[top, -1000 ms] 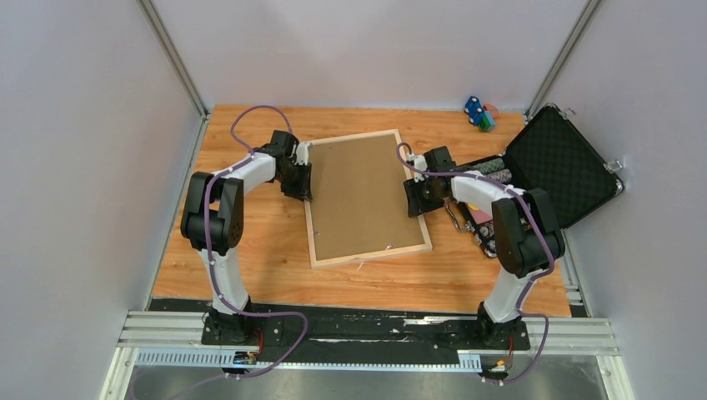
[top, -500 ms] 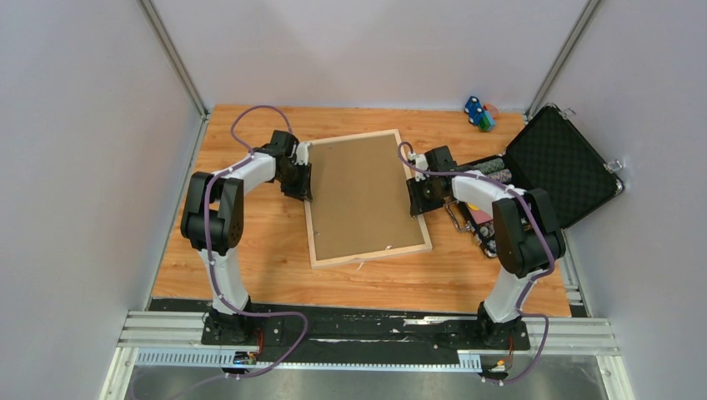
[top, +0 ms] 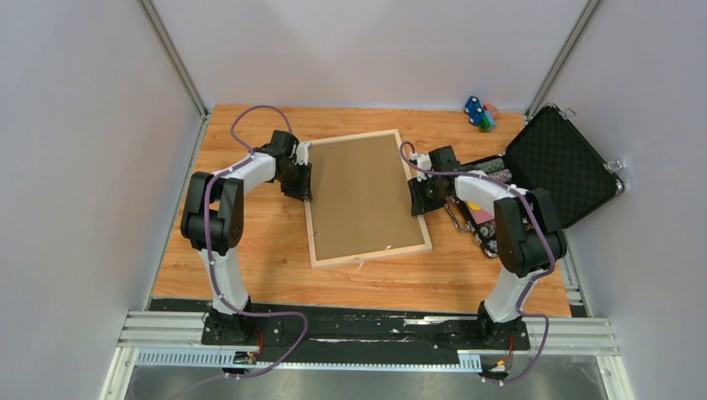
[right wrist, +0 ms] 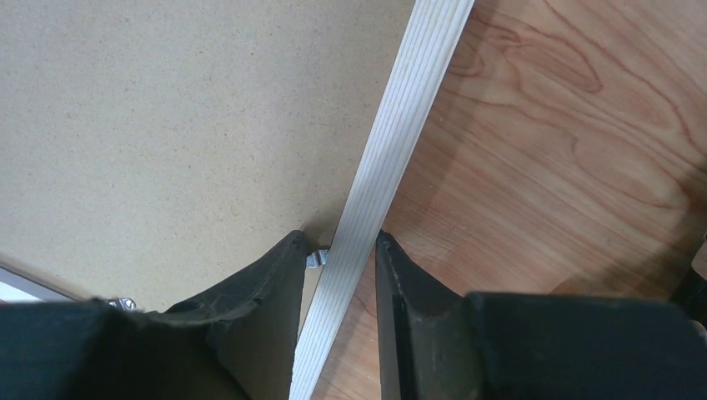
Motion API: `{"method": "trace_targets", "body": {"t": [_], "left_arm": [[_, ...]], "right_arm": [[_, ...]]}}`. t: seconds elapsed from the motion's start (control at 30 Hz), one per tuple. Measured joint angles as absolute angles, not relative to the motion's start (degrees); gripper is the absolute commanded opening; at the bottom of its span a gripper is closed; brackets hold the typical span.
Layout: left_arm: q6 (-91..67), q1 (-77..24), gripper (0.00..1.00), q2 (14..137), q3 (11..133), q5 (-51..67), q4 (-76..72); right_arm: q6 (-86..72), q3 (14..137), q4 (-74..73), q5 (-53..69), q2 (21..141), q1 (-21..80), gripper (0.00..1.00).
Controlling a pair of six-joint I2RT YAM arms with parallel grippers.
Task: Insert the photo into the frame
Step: Install the photo frame at the center of the board.
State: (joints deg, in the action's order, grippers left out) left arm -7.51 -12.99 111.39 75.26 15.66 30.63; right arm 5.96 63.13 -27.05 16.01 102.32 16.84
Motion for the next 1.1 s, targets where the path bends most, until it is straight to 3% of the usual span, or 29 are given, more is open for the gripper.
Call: {"method": "trace_targets", "body": {"t": [0.47,0.8,1.1], "left_arm": [[-7.5,-13.0,0.0,111.4,75.3,15.7,30.6],[-7.5,-13.0,0.0,111.4,75.3,15.6,30.6],[-7.5,-13.0,0.0,111.4,75.3,15.7,30.6]], "right_arm": [[10.6,62.8,-27.0,19.0,102.2,15.9,0.34],[11.5,62.7,-27.7,20.3,102.2,15.4,0.52],[9.2,64.6,-29.5,19.8,101.3,14.7,0.55]]}}
